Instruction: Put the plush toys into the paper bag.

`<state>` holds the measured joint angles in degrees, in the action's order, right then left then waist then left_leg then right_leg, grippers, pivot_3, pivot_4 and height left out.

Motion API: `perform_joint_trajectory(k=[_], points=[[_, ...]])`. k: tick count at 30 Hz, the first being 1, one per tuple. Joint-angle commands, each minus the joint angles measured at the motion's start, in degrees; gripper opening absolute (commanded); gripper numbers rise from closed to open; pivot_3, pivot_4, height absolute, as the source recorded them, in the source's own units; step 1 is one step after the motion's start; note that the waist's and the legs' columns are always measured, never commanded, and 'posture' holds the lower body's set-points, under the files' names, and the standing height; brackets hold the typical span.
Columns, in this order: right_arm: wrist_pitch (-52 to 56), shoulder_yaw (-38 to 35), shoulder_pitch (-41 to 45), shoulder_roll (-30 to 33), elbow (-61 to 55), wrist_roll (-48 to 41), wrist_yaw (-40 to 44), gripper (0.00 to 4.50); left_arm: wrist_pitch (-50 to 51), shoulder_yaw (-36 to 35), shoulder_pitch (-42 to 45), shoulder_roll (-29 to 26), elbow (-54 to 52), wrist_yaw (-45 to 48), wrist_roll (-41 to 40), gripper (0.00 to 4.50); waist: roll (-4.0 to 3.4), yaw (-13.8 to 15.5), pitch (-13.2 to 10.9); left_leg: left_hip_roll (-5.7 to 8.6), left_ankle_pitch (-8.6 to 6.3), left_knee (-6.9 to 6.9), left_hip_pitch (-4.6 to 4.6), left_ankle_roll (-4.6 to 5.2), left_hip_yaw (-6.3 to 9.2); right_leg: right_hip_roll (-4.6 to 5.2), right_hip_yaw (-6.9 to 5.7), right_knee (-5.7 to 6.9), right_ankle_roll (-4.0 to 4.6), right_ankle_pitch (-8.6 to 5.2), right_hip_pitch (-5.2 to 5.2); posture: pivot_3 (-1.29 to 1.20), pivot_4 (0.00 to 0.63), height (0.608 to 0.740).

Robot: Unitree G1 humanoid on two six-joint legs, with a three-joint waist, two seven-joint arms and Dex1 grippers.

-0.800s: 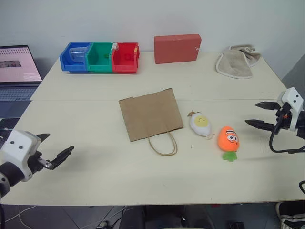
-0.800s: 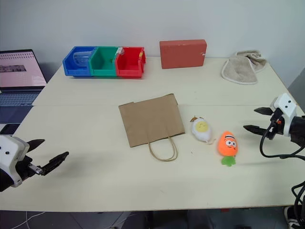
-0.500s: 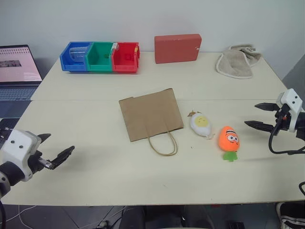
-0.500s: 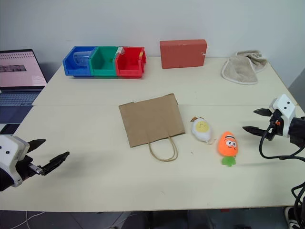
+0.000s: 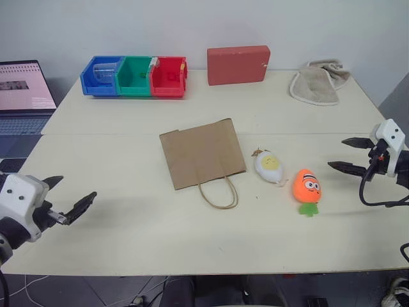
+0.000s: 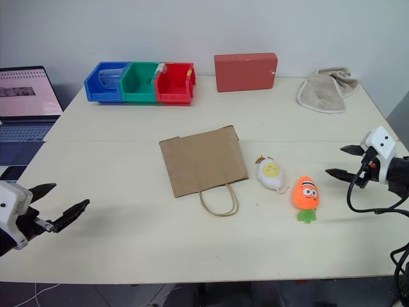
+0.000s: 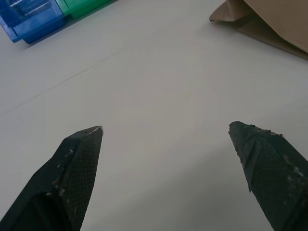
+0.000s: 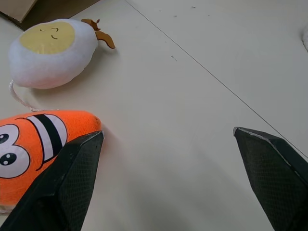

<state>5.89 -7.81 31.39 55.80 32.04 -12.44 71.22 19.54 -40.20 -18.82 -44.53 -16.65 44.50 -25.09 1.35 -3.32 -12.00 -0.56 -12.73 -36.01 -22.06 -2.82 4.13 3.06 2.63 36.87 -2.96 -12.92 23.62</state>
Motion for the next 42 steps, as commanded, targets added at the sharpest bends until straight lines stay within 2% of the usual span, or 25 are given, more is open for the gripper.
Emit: perform_joint_trajectory(k=[1, 7, 11, 18, 24, 31, 35, 42], points=[[-1.14, -0.76, 1.7, 0.21, 0.25, -0.16, -0.39, 4.5, -1.41, -2.82, 0.41, -0.62, -0.13, 2.13, -2.09, 4.48, 0.0, -0.01, 0.0, 0.0, 0.0, 0.0, 0.0, 0.0, 0.0, 0.0, -0.01, 0.0, 0.0, 0.0, 0.0, 0.0, 0.15, 0.74], [-0.36, -1.59, 1.4, 0.69, -1.98, -1.22, -0.34, 4.5, 0.28, -0.34, 2.26, -1.61, -2.59, 3.22, -3.15, 4.48, 0.0, 0.0, 0.0, 0.0, 0.0, 0.0, 0.0, 0.0, -0.01, 0.0, 0.01, 0.01, 0.0, 0.0, 0.0, 0.0, 0.15, 0.74], [2.7, -2.88, -0.99, 1.15, -8.33, -3.64, 0.42, 4.5, 0.9, 5.21, 3.42, -2.76, -6.46, 4.25, -2.04, 4.48, 0.0, 0.03, 0.0, 0.01, 0.0, -0.01, 0.0, 0.0, -0.01, 0.0, 0.02, 0.01, -0.01, 0.0, -0.02, 0.0, 0.15, 0.74], [11.98, -5.53, -9.84, 3.36, -29.26, -10.44, 1.83, 4.5, 1.12, 21.6, 9.75, -6.56, -14.02, 8.59, -0.19, 4.48, 0.0, 0.47, 0.0, 0.01, 0.0, 0.0, -0.02, -0.01, 0.04, -0.02, 0.01, 0.03, -0.04, 0.02, -0.02, 0.0, 0.15, 0.74], [22.83, -7.92, -17.93, 5.92, -49.41, -18.47, 1.39, 4.5, 0.45, 37.38, 20.44, -5.61, -13.69, 11.29, 3.39, 4.48, 0.0, 0.76, 0.0, -0.02, 0.0, -0.02, -0.02, -0.01, 0.05, -0.06, 0.0, 0.03, -0.05, 0.02, -0.02, 0.0, 0.15, 0.74], [28.18, -9.62, -25.76, 6.39, -60.14, -21.77, -0.4, 4.5, -5.66, 52.55, 31.9, 1.94, -4.47, 11.93, 12.74, 4.48, 0.03, 1.64, 0.02, 0.01, 0.0, -0.08, -0.05, -0.01, 0.05, -0.06, 0.01, -0.01, -0.05, 0.02, -0.07, 0.0, 0.15, 0.74], [30.33, -10.55, -28.85, 5.77, -63.93, -23.55, -2.34, 4.5, -12.17, 57.83, 35.44, 6.01, 2.62, 11.89, 18.21, 4.48, 0.04, 1.62, 0.01, 0.04, 0.0, -0.08, -0.15, -0.01, 0.1, -0.06, 0.01, -0.03, -0.22, 0.12, -0.05, 0.0, 0.15, 0.74], [31.63, -12.07, -30.53, 5.79, -65.91, -25.8, -4.06, 4.5, -19.74, 60.35, 39.36, 12.05, 12.82, 9.57, 23.68, 4.48, 0.05, 1.66, 0.01, 0.04, 0.0, -0.13, -0.17, -0.01, 0.14, -0.06, -0.01, -0.04, -0.28, 0.16, -0.06, 0.0, 0.15, 0.74]])
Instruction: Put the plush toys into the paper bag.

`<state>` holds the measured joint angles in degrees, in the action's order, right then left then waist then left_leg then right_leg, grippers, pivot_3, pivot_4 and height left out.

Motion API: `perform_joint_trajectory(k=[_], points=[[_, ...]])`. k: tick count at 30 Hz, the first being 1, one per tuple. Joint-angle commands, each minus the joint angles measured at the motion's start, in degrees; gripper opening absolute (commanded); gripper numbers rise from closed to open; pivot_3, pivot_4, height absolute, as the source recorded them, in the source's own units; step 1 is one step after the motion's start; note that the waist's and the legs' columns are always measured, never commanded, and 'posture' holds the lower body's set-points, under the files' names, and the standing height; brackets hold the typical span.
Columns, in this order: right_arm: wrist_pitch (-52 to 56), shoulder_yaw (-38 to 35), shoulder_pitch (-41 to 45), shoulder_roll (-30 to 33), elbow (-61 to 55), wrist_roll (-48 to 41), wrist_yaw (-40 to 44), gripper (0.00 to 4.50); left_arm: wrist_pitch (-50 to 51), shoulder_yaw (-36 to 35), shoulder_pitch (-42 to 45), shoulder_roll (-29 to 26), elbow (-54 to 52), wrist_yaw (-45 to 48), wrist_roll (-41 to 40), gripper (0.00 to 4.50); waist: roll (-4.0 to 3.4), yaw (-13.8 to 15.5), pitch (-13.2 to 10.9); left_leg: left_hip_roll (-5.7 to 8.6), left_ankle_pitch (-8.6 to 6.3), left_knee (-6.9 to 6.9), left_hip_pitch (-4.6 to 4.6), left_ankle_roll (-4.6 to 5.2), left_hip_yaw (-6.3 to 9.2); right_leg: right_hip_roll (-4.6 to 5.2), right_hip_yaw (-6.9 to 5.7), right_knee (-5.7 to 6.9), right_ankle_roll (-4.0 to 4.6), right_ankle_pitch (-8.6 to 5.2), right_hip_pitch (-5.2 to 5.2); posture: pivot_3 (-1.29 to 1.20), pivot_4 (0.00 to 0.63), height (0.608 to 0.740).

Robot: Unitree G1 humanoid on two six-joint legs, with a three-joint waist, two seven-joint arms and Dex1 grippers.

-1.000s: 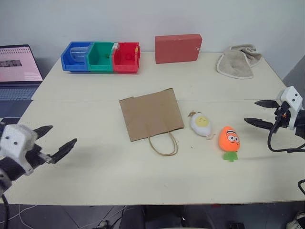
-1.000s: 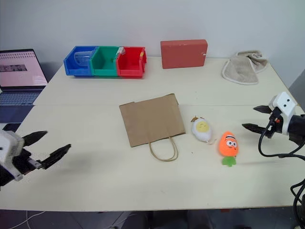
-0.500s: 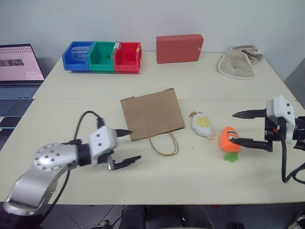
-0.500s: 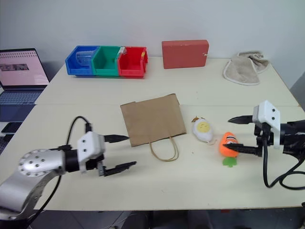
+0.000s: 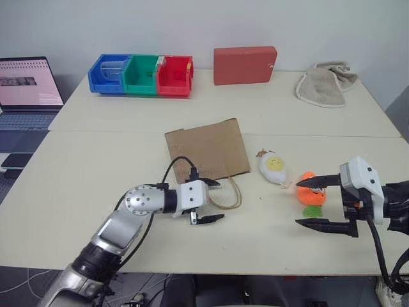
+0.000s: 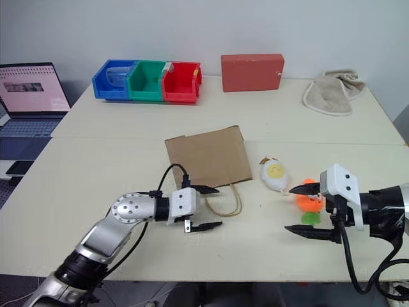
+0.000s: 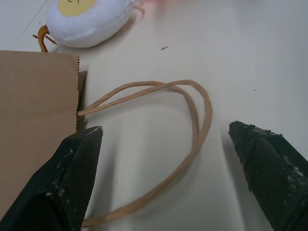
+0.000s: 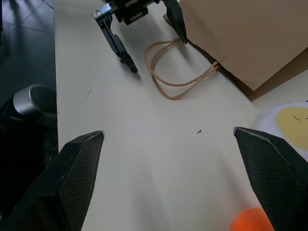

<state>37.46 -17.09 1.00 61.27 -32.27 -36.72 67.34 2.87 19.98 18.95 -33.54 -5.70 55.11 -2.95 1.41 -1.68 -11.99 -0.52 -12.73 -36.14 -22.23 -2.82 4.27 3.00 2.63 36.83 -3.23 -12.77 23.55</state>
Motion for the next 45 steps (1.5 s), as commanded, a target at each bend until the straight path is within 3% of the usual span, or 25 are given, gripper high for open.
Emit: perform_joint_trajectory(k=[1, 4, 7, 19, 25, 34, 36, 39, 45], points=[[0.37, -2.93, -0.35, 0.45, -1.74, -2.12, -0.09, 4.5, -3.59, 0.16, 2.2, 1.67, 2.94, -1.0, 1.84, 4.48, 0.0, 0.03, 0.0, 0.0, 0.0, 0.0, 0.0, 0.0, 0.0, 0.0, 0.0, 0.0, -0.01, 0.01, 0.0, 0.0, 0.15, 0.74], [0.37, -3.01, -0.85, 0.63, -2.06, -2.36, -0.01, 4.5, -5.41, 0.36, 3.39, 2.79, 5.15, -0.98, 3.06, 4.48, 0.0, 0.06, 0.0, 0.01, 0.0, -0.01, -0.04, 0.0, 0.04, 0.0, -0.01, 0.0, -0.07, 0.04, 0.0, 0.0, 0.15, 0.74], [0.54, -2.85, -0.81, 0.45, -2.34, -2.56, -0.31, 4.5, -5.48, 0.4, 3.85, 3.99, 5.57, 0.33, 2.02, 3.86, 0.0, 0.04, 0.0, 0.02, 0.0, 0.0, -0.05, 0.0, 0.05, 0.0, -0.02, 0.0, -0.35, 0.2, 0.0, 0.0, 0.15, 0.74], [0.7, -2.77, -1.26, 0.68, -2.44, -3.3, -1.22, 4.5, -1.66, -0.31, 3.68, 4.67, 4.88, 4.78, -0.98, 0.02, 0.0, 0.03, 0.0, 0.03, 0.0, -0.01, -0.07, 0.0, 0.09, 0.0, -0.04, 0.0, -0.34, 0.2, 0.0, 0.0, 0.15, 0.74], [-0.52, -2.43, -1.51, 0.15, -2.11, -2.85, -1.39, 4.5, -0.87, -1.01, 3.83, 4.08, 4.03, 6.43, -2.37, 0.02, 0.0, 0.02, 0.0, 0.03, 0.0, -0.02, -0.07, 0.0, 0.1, 0.0, -0.04, -0.01, -0.33, 0.19, 0.0, 0.0, 0.15, 0.74], [-1.27, 0.31, -1.66, -3.58, -1.73, 1.18, -8.88, 4.5, 16.15, -5.53, 5.16, 2.73, -7.46, 8.49, -13.87, 0.02, 0.0, -0.06, 0.0, 0.03, 0.0, -0.03, -0.11, 0.0, 0.14, -0.01, -0.07, 0.0, -0.35, 0.2, 0.0, 0.0, 0.15, 0.74], [-1.0, 0.8, -1.42, -5.15, -2.61, -0.02, -9.33, 4.15, 19.54, -7.5, 6.3, 2.89, -8.03, 7.68, -16.6, 0.0, 0.0, -0.06, 0.0, 0.03, 0.0, -0.03, -0.11, 0.0, 0.16, -0.03, -0.07, 0.01, -0.35, 0.2, 0.01, 0.0, 0.15, 0.74], [-1.36, 3.24, -1.43, -7.55, -4.62, 0.01, -10.65, 3.22, 22.94, -9.21, 8.53, 2.92, -7.94, 7.13, -18.91, 0.0, 0.01, -0.02, 0.0, 0.02, 0.0, -0.06, -0.12, 0.0, 0.21, -0.06, -0.1, 0.01, -0.32, 0.18, 0.0, 0.0, 0.15, 0.74], [-4.02, 14.05, 2.24, -15.79, -3.44, 5.05, -16.12, 0.88, 31.88, -12.6, 12.55, 4.36, -8.74, 4.91, -25.82, 0.0, 0.01, -0.18, 0.01, 0.02, 0.0, -0.09, -0.14, 0.0, 0.23, -0.07, -0.09, 0.0, -0.34, 0.2, 0.0, 0.0, 0.15, 0.74]])
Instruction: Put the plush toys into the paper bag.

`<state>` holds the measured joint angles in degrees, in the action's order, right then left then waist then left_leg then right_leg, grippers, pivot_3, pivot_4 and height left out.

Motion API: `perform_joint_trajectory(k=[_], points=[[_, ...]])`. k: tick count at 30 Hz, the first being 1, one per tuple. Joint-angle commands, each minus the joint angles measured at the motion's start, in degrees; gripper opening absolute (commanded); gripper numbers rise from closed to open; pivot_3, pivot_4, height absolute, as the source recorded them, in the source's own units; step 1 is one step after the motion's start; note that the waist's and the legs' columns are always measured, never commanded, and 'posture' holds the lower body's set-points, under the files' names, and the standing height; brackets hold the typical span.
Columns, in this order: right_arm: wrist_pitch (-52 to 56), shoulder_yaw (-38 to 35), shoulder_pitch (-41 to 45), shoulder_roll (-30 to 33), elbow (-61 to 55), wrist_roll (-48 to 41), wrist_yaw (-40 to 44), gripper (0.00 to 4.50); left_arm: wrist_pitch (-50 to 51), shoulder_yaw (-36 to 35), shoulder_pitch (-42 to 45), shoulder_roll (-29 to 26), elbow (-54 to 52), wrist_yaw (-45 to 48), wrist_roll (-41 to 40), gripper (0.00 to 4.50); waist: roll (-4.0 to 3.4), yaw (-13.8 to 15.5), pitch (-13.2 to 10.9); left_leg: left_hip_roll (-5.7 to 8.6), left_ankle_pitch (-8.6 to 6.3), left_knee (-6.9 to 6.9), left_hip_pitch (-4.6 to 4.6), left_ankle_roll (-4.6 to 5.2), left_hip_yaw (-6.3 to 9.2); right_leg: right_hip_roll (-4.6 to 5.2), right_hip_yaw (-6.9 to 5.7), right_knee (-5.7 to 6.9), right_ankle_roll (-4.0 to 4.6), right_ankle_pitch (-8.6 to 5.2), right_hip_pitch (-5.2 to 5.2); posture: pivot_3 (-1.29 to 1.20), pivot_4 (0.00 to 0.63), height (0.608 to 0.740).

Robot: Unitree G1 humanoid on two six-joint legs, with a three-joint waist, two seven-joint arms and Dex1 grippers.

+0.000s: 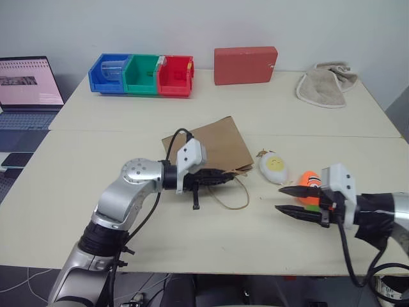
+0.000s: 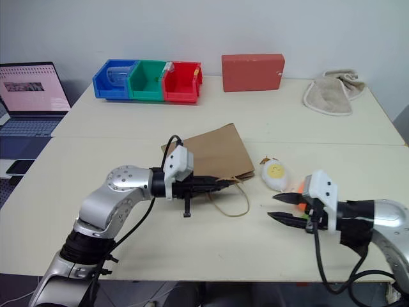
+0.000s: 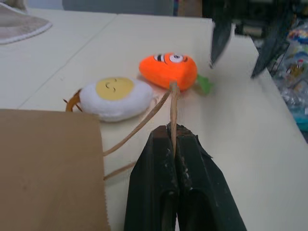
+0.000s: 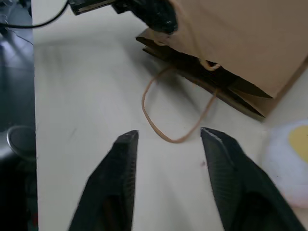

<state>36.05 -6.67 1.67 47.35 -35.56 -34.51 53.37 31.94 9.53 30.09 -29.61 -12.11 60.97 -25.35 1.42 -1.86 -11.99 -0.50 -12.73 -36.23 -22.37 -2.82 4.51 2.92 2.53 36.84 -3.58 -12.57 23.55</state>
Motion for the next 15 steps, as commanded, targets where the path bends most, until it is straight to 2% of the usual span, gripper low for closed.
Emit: perform_joint_trajectory(k=[1, 2, 3, 6, 10, 15], points=[[-4.15, 6.36, 2.52, -3.64, 1.11, 5.18, -3.25, 0.49, 3.83, -2.53, 1.74, 0.47, -2.49, -1.13, -4.34, 0.0, 0.0, 0.0, 0.0, 0.0, 0.0, 0.01, 0.0, 0.0, 0.01, 0.0, 0.0, 0.0, -0.03, 0.02, 0.0, 0.0, 0.15, 0.74], [-5.24, 8.24, 3.24, -4.9, 2.05, 6.87, -3.98, 0.13, 4.42, -2.74, 1.96, 0.41, -2.55, -1.21, -4.91, 0.0, 0.0, -0.03, 0.0, -0.01, 0.0, 0.01, 0.0, 0.0, 0.02, -0.02, 0.0, 0.0, -0.03, 0.02, 0.0, 0.0, 0.15, 0.74], [-6.54, 10.16, 4.4, -6.82, 3.48, 8.77, -5.3, 0.02, 4.85, -2.9, 2.22, 0.36, -2.44, -1.25, -5.31, 0.0, 0.0, -0.04, 0.0, -0.01, 0.0, 0.02, 0.01, 0.0, 0.03, -0.03, -0.01, 0.01, -0.03, 0.02, 0.0, 0.0, 0.15, 0.74], [-10.53, 16.1, 9.02, -15.56, 9.47, 14.39, -10.62, 0.02, 5.55, -3.0, 2.92, 0.06, -2.21, -1.47, -5.74, 0.0, 0.0, -0.2, 0.01, -0.06, 0.0, 0.01, 0.03, 0.0, 0.06, -0.12, -0.01, 0.04, -0.03, 0.02, 0.01, 0.0, 0.15, 0.74], [-17.38, 21.83, 13.79, -23.44, 19.46, 22.31, -15.67, 0.02, 7.09, -3.82, 3.97, 0.18, -2.11, -2.03, -7.22, 0.0, 0.13, 0.0, 0.07, -0.06, 0.01, 0.04, -0.02, -0.01, 0.13, -0.13, -0.04, 0.03, -0.02, 0.02, 0.03, 0.0, 0.15, 0.74], [-27.12, 22.85, 19.05, -31.93, 33.36, 29.48, -22.83, 0.02, 8.32, -4.34, 4.57, 0.02, -2.39, -2.53, -8.15, 0.0, 0.12, -0.08, 0.06, -0.08, 0.01, 0.07, 0.04, -0.01, 0.15, -0.17, -0.03, 0.09, -0.01, 0.03, 0.03, 0.0, 0.15, 0.74]])
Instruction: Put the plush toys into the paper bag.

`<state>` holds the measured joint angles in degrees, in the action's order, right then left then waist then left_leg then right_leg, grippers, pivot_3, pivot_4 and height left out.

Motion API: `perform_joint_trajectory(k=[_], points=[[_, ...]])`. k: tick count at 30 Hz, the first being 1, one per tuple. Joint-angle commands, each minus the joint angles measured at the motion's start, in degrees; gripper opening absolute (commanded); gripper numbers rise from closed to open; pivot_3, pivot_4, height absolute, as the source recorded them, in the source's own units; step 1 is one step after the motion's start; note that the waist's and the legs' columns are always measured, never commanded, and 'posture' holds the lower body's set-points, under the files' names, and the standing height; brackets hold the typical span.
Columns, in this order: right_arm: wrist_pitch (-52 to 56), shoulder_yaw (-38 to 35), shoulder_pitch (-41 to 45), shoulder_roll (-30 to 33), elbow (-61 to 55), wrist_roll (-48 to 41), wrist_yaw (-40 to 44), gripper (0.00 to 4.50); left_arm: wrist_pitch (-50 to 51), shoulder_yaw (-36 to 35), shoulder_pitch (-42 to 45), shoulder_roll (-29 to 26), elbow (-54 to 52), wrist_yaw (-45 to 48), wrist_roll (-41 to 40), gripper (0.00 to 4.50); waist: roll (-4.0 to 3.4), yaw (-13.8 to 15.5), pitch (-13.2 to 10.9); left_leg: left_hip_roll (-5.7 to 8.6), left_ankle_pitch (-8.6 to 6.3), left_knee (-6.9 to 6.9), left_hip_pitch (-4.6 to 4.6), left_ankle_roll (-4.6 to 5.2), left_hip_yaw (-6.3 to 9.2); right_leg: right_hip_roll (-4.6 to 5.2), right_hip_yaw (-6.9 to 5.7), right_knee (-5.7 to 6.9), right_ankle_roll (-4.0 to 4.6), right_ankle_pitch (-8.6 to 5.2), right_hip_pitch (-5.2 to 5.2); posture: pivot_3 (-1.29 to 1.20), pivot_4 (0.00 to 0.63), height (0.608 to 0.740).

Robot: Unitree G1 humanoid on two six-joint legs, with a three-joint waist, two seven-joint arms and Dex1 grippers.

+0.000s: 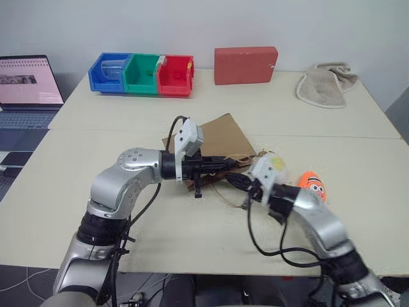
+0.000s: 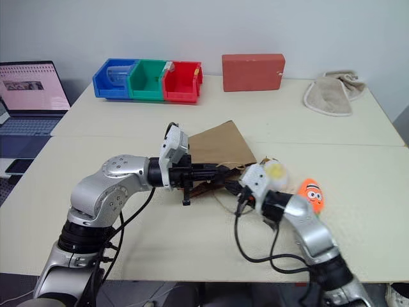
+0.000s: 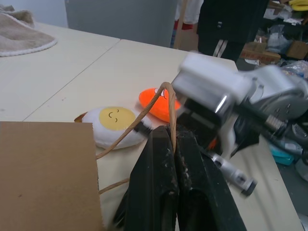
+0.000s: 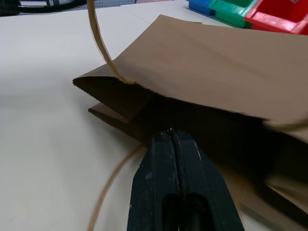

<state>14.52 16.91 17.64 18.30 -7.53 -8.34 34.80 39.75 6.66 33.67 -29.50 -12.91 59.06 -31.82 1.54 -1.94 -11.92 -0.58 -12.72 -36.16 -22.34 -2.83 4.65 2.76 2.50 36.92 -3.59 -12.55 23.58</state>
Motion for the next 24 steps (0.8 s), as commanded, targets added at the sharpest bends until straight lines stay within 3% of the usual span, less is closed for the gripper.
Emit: perform_joint_trajectory(k=[1, 11, 24], points=[[-6.58, -0.86, 3.84, -4.03, 7.13, 3.84, -5.01, 0.02, 0.75, -1.63, 1.03, -0.04, -1.67, -0.8, -1.9, 0.0, 0.0, -0.01, 0.0, 0.01, 0.0, 0.0, -0.02, 0.0, -0.02, 0.0, 0.02, 0.0, 0.0, 0.0, 0.02, 0.0, 0.15, 0.74], [-13.65, 1.75, 5.6, -8.36, 19.15, 12.91, -10.54, 0.02, 3.37, -4.87, 3.57, -0.59, -1.15, -3.36, -5.37, 0.0, 0.0, -0.03, 0.0, 0.0, 0.0, 0.01, -0.02, 0.0, 0.03, 0.0, 0.0, 0.02, 0.0, 0.02, 0.02, 0.0, 0.15, 0.74], [-12.04, 4.17, 5.09, -8.38, 20.84, 17.68, -9.7, 0.02, -4.6, -6.91, 18.58, -3.33, 8.48, -1.5, -1.51, 0.0, 0.01, -0.37, 0.01, 0.0, 0.0, 0.02, 0.11, 0.0, 0.03, -0.04, 0.01, 0.03, -0.01, 0.02, -0.07, 0.0, 0.15, 0.74]])
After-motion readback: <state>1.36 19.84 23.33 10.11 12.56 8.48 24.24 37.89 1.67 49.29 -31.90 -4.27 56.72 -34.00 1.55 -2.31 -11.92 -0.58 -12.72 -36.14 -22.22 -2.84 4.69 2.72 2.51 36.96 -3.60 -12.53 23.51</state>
